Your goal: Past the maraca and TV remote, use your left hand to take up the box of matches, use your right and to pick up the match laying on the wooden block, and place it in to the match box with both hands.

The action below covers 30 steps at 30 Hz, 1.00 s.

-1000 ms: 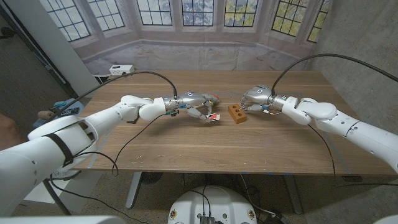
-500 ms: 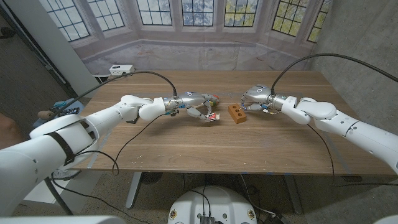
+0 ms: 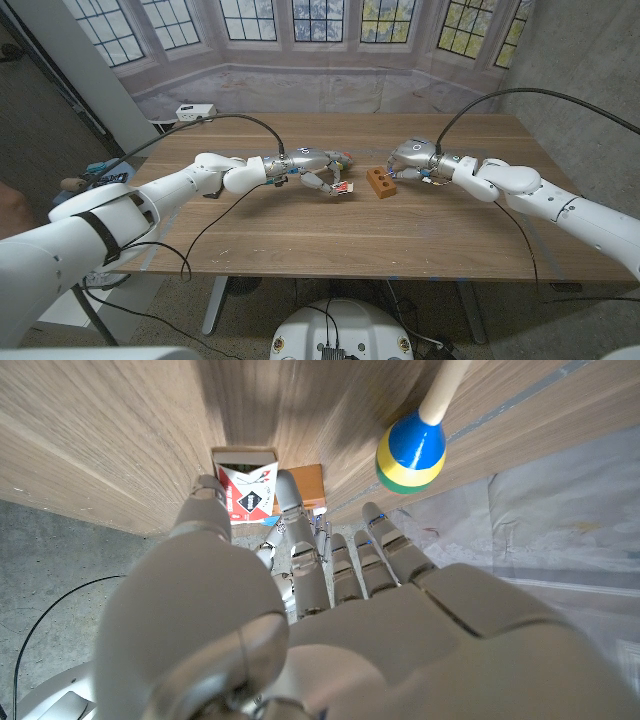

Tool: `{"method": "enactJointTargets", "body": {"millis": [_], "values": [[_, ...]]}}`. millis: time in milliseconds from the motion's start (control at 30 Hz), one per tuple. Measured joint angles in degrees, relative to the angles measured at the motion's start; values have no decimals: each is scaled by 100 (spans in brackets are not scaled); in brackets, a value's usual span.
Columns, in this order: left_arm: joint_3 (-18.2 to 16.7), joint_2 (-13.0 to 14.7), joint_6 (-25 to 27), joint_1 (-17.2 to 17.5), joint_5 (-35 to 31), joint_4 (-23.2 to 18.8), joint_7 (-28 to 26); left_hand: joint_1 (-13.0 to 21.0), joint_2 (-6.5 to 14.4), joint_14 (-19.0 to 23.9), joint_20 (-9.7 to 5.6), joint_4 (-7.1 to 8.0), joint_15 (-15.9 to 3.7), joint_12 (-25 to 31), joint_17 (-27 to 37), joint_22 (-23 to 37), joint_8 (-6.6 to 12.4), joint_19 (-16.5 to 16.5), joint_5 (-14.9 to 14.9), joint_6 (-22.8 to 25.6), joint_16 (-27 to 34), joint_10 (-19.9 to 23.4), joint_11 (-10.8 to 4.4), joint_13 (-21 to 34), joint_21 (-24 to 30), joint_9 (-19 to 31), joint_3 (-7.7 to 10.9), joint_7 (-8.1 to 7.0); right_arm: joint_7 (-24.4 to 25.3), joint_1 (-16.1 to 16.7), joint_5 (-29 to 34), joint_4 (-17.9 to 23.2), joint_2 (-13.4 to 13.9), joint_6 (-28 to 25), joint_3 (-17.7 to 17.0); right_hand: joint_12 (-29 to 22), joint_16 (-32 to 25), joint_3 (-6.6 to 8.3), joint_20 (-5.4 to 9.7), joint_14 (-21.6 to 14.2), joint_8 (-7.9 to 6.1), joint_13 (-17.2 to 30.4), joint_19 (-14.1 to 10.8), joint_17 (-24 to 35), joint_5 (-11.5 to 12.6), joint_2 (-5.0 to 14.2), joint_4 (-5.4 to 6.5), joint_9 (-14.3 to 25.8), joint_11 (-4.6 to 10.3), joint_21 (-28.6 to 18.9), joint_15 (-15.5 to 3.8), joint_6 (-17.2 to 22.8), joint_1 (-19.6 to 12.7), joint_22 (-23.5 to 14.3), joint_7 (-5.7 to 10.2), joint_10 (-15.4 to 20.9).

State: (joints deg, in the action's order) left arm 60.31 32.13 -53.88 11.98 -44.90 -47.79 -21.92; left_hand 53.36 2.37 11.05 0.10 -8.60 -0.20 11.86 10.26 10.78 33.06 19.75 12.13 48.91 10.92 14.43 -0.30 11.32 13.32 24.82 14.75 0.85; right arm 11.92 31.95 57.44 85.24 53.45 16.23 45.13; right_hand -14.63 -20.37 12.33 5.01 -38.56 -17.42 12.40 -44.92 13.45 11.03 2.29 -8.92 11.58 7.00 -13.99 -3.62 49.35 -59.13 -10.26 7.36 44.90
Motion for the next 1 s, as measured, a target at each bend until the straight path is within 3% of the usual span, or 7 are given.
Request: {"method": "enactJointTargets", "body": {"millis": [1000], "values": [[10, -14, 12, 14, 41, 41, 32, -25, 25, 0, 0, 23, 0, 0, 0, 0, 21, 0, 0, -10, 0, 0, 0, 0, 0, 3, -23, 9, 293, -30, 21, -172, -106, 28, 64, -84, -89, -32, 33, -313, -145, 0, -134, -1, 0, 75, -32, 30, 61, -48, -46, 378, -226, -3, 30, 327]]}}
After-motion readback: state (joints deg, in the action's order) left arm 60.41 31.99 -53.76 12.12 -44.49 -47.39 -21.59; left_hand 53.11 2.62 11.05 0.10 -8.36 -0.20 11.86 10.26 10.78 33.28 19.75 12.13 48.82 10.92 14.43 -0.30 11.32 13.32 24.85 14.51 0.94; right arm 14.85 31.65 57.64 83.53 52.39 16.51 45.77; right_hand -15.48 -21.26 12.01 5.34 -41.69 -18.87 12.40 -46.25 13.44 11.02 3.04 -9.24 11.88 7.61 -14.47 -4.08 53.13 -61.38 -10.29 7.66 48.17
